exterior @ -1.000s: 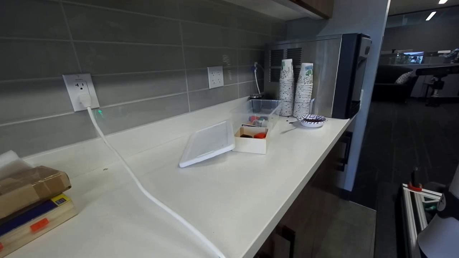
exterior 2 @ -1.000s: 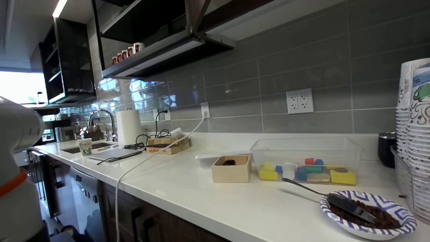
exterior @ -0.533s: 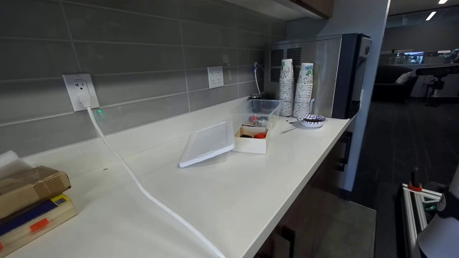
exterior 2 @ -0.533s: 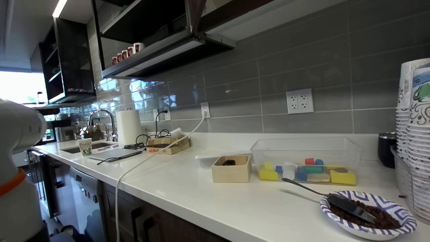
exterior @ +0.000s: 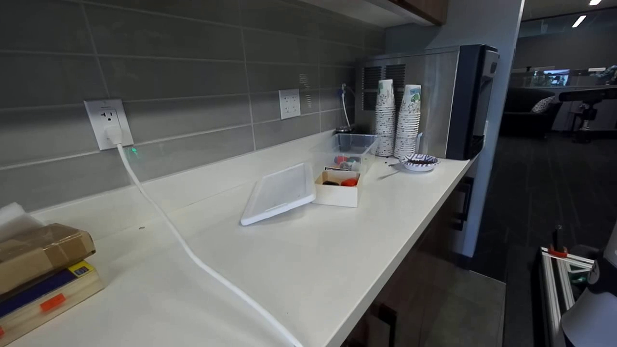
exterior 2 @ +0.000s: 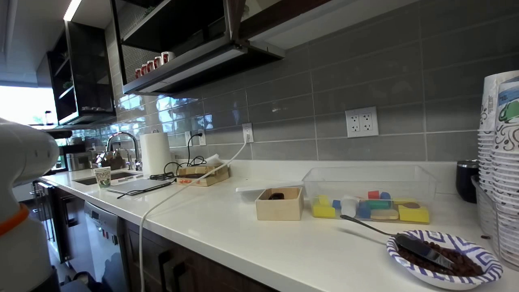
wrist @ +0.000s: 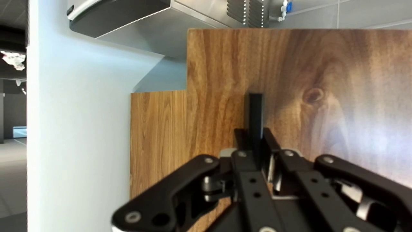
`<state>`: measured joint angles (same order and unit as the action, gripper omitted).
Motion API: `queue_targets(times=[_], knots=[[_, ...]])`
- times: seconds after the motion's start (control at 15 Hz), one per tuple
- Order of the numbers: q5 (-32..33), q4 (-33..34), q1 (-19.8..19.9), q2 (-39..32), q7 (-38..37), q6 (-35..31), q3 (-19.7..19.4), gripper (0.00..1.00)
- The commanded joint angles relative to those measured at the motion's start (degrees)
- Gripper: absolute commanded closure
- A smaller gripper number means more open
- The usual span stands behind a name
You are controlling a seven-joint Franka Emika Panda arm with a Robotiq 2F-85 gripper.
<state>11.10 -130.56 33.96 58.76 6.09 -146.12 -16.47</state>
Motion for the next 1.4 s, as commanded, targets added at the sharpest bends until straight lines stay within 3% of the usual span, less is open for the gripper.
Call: queue_targets(times=[0.0, 0.67, 1.33], knots=[[3.1, -6.9, 1.9, 2.0, -2.5, -0.1, 2.6, 0.97], [2.9, -6.7, 2.7, 1.7, -3.1, -0.2, 3.0, 0.97], [2.9, -2.4, 1.4, -3.4, -2.3, -0.2, 1.6, 0.97]])
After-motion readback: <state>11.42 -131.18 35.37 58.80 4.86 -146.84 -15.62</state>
